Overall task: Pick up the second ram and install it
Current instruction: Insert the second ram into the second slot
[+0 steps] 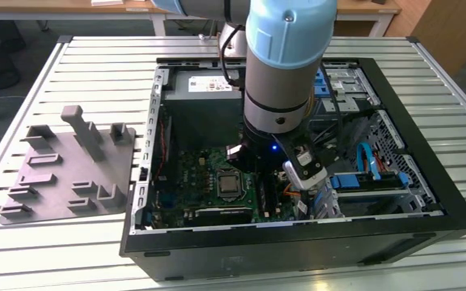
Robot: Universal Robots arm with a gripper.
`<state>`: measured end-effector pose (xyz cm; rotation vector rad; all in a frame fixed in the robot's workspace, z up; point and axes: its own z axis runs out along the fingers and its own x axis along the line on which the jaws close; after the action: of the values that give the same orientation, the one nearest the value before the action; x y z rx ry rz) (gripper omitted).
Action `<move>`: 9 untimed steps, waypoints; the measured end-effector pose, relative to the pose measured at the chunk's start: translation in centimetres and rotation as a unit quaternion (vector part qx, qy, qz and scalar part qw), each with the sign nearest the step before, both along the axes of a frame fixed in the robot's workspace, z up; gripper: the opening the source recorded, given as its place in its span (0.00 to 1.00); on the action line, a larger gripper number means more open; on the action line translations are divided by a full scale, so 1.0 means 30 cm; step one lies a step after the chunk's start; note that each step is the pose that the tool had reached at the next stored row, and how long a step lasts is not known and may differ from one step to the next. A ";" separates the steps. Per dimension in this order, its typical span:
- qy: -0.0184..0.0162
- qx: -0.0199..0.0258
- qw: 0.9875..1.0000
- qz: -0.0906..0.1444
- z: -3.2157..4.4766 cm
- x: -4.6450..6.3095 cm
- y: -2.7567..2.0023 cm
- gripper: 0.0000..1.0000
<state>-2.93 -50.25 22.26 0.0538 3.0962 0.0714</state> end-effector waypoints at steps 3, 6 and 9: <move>0.000 0.000 1.000 -0.001 -0.006 0.000 0.002 0.14; 0.000 0.000 1.000 -0.002 -0.010 0.000 0.006 0.14; 0.000 0.000 1.000 -0.004 -0.012 0.000 0.011 0.14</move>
<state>-2.93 -49.93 21.91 0.0648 3.0958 0.0696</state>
